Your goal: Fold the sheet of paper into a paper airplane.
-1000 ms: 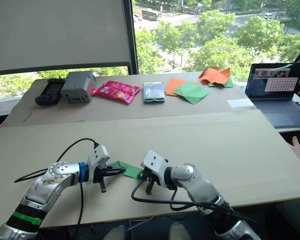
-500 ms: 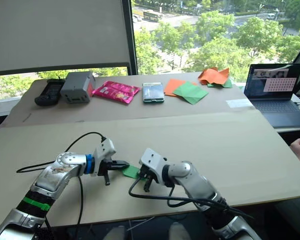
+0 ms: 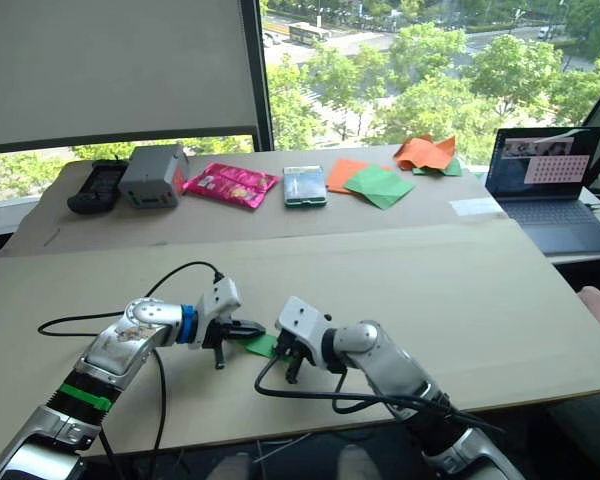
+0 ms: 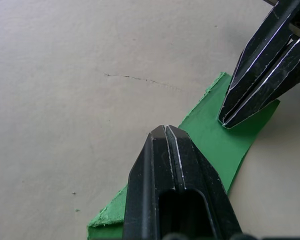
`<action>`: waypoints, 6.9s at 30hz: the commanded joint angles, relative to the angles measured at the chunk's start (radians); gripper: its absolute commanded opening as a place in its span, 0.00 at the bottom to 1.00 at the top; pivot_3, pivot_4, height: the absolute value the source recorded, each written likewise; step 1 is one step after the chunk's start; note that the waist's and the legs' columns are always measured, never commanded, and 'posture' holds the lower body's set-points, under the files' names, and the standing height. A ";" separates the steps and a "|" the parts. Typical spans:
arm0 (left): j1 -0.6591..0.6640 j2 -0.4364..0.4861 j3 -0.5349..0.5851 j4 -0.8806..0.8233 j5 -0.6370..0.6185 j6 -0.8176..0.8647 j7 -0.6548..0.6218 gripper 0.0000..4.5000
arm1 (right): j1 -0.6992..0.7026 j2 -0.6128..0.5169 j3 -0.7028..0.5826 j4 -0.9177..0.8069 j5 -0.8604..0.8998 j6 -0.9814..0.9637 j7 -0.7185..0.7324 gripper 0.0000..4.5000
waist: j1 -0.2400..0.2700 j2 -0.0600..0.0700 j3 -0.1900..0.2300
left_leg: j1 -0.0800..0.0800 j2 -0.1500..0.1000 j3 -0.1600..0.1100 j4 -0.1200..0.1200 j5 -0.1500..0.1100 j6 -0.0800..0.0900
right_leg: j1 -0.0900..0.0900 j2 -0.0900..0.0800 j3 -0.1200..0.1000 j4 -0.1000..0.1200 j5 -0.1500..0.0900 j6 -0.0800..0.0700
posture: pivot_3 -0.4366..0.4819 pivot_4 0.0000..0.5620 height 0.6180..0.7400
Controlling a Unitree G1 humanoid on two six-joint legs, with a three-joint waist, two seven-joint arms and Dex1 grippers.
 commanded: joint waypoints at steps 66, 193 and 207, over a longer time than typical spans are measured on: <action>0.358 0.104 0.460 -0.347 -0.286 0.200 0.107 0.00 | 0.078 -0.007 -0.188 -0.253 0.113 -0.040 -0.014 0.14 | 0.004 -0.001 0.005 | -0.011 0.001 0.000 -0.002 0.002 0.003 | -0.011 0.000 0.000 0.000 0.001 0.000 | 0.48 0.27 0.84; 0.401 -0.029 0.596 -0.549 -0.476 0.210 0.481 1.00 | 0.131 -0.083 -0.631 -0.255 0.282 -0.084 -0.095 0.99 | -0.016 -0.003 0.010 | -0.001 0.001 0.000 -0.001 0.004 0.008 | 0.000 0.001 0.001 -0.001 0.003 -0.001 | 0.48 0.27 0.84; 0.571 -0.033 0.726 -0.507 -0.417 0.081 0.502 1.00 | 0.186 -0.096 -0.506 -0.066 0.126 -0.220 -0.139 0.99 | 0.004 -0.005 0.012 | -0.005 0.000 0.002 0.000 -0.001 0.000 | -0.008 -0.002 0.001 -0.003 0.002 -0.002 | 0.48 0.27 0.84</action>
